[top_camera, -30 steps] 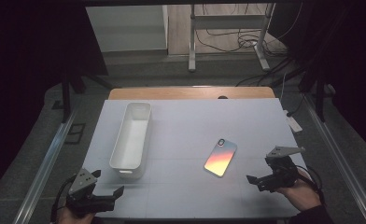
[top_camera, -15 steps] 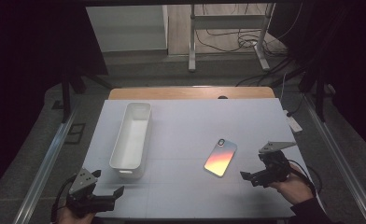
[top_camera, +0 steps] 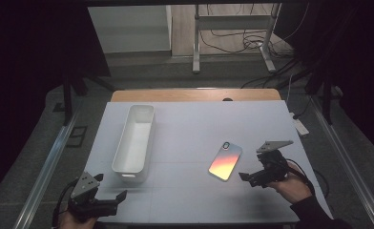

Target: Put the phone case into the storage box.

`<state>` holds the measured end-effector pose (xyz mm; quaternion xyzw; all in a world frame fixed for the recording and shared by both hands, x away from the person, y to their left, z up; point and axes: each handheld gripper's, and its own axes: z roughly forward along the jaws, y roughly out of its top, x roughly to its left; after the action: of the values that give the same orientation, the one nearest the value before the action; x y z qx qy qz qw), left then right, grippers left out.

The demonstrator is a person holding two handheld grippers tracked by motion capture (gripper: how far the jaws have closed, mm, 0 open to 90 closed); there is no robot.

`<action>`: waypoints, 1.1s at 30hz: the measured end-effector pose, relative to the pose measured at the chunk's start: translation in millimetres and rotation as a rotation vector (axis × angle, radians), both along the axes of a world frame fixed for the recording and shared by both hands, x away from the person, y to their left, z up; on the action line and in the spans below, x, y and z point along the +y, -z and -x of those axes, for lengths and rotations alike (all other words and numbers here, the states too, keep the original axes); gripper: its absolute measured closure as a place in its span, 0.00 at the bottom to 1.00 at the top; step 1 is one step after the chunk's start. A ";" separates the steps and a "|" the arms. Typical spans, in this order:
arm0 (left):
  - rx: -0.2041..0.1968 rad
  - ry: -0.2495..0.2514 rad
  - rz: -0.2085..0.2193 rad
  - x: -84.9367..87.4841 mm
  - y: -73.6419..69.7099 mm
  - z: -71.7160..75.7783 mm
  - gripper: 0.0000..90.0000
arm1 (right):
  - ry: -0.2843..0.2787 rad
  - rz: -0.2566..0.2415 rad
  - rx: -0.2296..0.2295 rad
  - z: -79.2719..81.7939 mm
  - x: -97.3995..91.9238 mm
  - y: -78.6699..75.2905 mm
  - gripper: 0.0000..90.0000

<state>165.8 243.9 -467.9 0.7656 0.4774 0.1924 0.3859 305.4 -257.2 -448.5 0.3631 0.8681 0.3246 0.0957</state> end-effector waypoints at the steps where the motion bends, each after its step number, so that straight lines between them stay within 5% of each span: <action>1: 0.000 0.000 0.000 0.0 0.0 0.0 0.03 | -0.003 0.001 0.001 -0.8 1.5 0.1 0.00; 33: 0.005 0.001 -0.001 -0.4 0.2 -0.7 0.04 | -0.052 0.040 0.030 -31.1 36.2 7.0 0.00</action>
<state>166.5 243.5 -468.1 0.7665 0.4779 0.1907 0.3843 336.5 -221.0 -455.5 0.3432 0.8849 0.3042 0.0812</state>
